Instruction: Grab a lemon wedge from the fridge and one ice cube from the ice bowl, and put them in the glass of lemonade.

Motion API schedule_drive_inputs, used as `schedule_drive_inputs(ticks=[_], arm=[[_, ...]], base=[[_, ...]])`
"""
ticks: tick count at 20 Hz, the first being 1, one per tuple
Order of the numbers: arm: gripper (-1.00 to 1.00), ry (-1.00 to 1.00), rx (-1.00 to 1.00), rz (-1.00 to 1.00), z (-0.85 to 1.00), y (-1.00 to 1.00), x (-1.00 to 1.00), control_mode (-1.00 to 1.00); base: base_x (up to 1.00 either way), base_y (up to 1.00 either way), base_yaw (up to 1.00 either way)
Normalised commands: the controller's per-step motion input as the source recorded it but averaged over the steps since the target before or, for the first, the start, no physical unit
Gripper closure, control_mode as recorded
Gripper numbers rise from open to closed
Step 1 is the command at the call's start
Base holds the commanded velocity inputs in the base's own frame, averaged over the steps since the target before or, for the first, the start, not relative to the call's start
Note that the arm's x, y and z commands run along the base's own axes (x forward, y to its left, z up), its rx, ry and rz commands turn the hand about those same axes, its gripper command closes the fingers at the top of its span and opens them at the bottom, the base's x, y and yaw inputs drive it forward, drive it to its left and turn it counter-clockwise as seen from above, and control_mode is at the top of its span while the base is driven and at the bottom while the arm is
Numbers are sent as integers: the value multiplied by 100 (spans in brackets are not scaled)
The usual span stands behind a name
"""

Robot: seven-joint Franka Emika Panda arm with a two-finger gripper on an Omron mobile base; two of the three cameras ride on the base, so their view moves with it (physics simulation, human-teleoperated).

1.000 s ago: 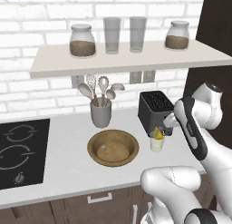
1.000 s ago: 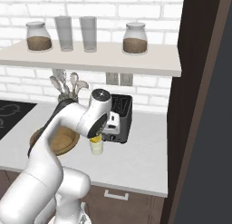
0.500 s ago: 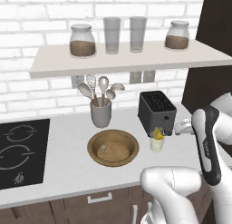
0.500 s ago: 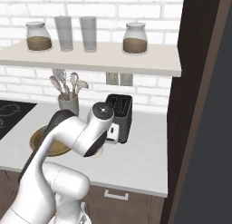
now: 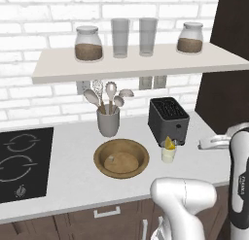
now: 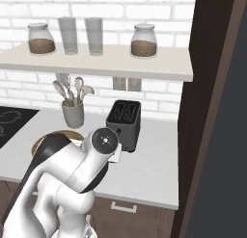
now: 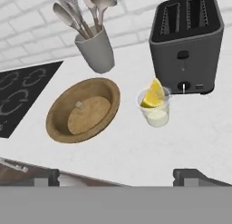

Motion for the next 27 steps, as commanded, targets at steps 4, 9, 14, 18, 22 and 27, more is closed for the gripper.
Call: schedule_drive_inputs(ticks=[4,9,14,18,22,27], arm=[[-100,-11,0,0,48,75,-21,-100],[-100,-10,0,0,46,96,-15,-100],[-100,-7,0,0,29,90,-11,-100],[-100,0,-1,-9,5,41,-1,-100],[-100,0,-4,-15,0,33,0,-100],[-100,0,-2,-15,0,9,0,-100]], base=[[0,0,0],[0,0,0],[0,0,0],[0,0,0],[0,0,0],[0,0,0]])
